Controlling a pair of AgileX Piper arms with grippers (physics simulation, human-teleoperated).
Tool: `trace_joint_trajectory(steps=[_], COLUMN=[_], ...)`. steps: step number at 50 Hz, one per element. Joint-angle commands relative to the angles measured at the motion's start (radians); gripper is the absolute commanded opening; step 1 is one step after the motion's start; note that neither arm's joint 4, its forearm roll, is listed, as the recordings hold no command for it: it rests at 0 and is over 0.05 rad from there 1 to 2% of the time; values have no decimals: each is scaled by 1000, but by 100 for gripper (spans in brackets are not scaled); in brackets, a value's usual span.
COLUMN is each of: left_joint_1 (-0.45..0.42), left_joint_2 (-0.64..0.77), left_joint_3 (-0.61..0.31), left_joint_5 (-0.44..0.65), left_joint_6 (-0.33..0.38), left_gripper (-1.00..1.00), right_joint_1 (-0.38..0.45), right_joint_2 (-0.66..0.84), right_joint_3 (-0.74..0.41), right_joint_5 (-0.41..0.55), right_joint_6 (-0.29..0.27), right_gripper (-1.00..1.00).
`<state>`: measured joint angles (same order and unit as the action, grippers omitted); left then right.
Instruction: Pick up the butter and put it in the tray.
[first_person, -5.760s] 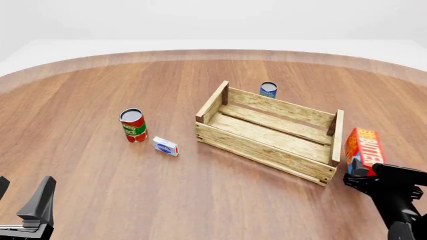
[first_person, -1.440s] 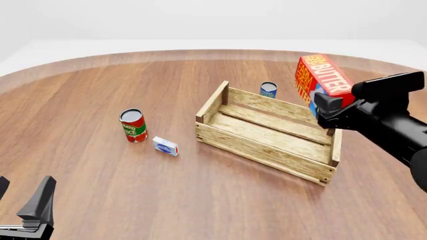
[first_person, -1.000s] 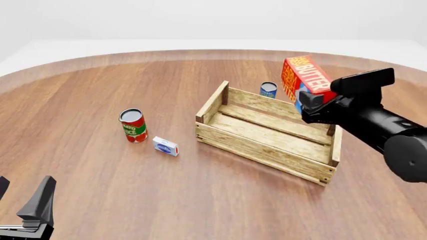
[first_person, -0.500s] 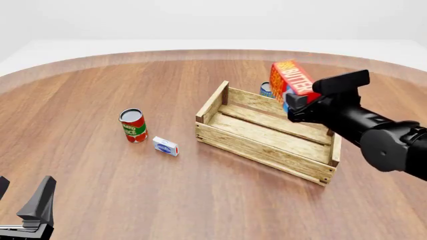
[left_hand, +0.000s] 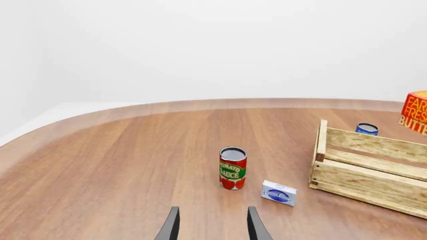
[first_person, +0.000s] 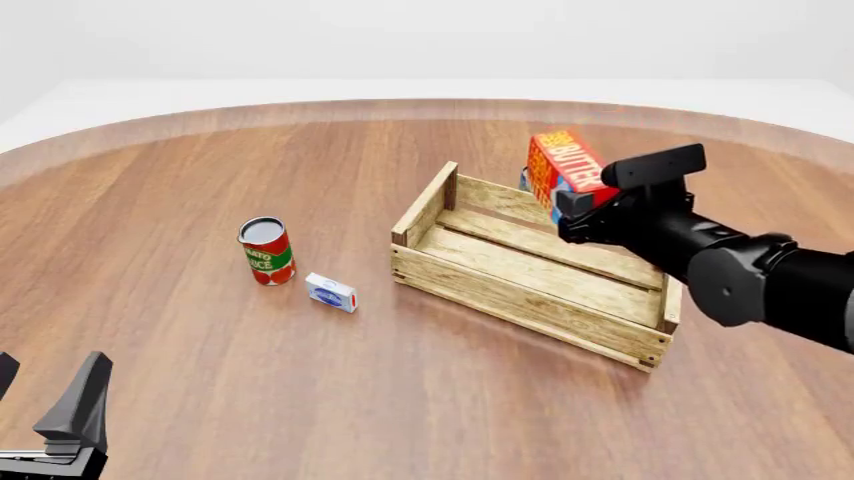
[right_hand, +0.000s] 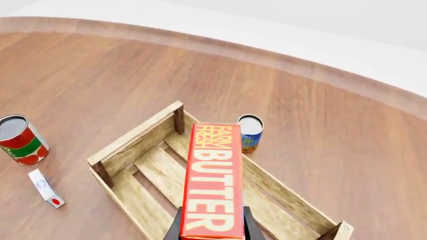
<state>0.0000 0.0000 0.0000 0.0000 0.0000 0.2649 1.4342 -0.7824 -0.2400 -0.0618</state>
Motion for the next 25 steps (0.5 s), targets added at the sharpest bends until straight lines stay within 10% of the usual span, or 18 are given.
trace_joint_trajectory(steps=[1,25], left_joint_1=[0,0], left_joint_2=[0,0], left_joint_3=[0,0], left_joint_5=[0,0], left_joint_6=[0,0], left_gripper=[100,100], right_joint_1=[0,5], right_joint_2=[32,111], right_joint_3=[-40,-86], right_joint_5=[-5,-4], right_joint_6=[16,27], right_gripper=[-100,-100])
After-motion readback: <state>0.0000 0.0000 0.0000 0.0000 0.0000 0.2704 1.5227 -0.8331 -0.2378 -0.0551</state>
